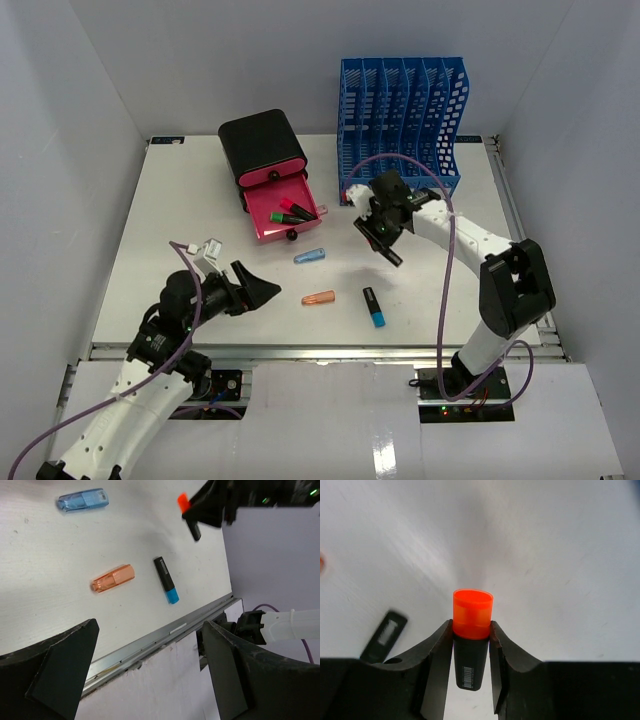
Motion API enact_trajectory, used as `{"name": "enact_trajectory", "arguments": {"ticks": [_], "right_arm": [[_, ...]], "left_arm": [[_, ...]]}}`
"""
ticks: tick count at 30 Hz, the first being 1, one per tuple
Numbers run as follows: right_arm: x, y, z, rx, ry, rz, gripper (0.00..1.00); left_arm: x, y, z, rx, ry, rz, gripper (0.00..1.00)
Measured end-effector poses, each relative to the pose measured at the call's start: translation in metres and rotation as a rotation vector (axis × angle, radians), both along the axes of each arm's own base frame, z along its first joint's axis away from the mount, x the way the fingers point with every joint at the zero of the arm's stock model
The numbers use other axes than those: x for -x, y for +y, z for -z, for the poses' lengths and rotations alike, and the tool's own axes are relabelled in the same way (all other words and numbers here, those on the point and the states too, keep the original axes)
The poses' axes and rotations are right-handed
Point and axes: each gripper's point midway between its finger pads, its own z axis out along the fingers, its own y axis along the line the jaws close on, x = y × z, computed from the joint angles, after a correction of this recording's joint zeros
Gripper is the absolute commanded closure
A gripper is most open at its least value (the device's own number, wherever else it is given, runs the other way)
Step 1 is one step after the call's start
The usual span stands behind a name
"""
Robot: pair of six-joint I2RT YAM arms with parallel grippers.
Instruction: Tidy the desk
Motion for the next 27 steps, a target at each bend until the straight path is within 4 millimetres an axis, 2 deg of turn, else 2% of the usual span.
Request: {"name": "enact_trajectory", "arguments": {"ticks": [3,5,8,10,14,16,20,24,27], "right_arm": [[-0.037,0.044,-0.055,-0.066,-0.166,-0.125,0.92],[-0.051,0.076,-0.086,-0.094,-0.259,-0.220,0.92],[-0.070,0.127,-0.120,-0.111,-0.376,-0.344,0.92],[-0.082,0.162,-0.133,-0.116,-0.450,-0.412,0.91],[-0.099,0.213,-0.128,-0.082,-0.541,-0.494,0.88],[-0.104,0.228,-0.116,-0.056,-0.565,-0.515,0.85],[-0.116,0.245,-0.091,-0.004,-0.597,-0.521,0.77],[-0.132,0.253,-0.078,0.023,-0.634,-0.505,0.40],[-0.136,0.255,-0.078,0.021,-0.652,-0.495,0.33]], "left_arm": [[0.005,-0.001,0.009,0.013,0.020,0.008,0.04],[0.007,-0.001,0.010,0.021,0.027,0.012,0.04],[0.008,-0.002,0.009,0.029,0.031,0.016,0.04],[0.009,-0.002,0.009,0.032,0.035,0.017,0.04],[0.010,-0.002,0.010,0.035,0.045,0.014,0.04],[0.011,-0.002,0.011,0.037,0.054,0.012,0.04],[0.014,-0.001,0.010,0.046,0.058,0.008,0.04],[0.016,0.000,0.010,0.052,0.066,0.005,0.04],[0.016,0.000,0.011,0.056,0.079,0.002,0.05]]}}
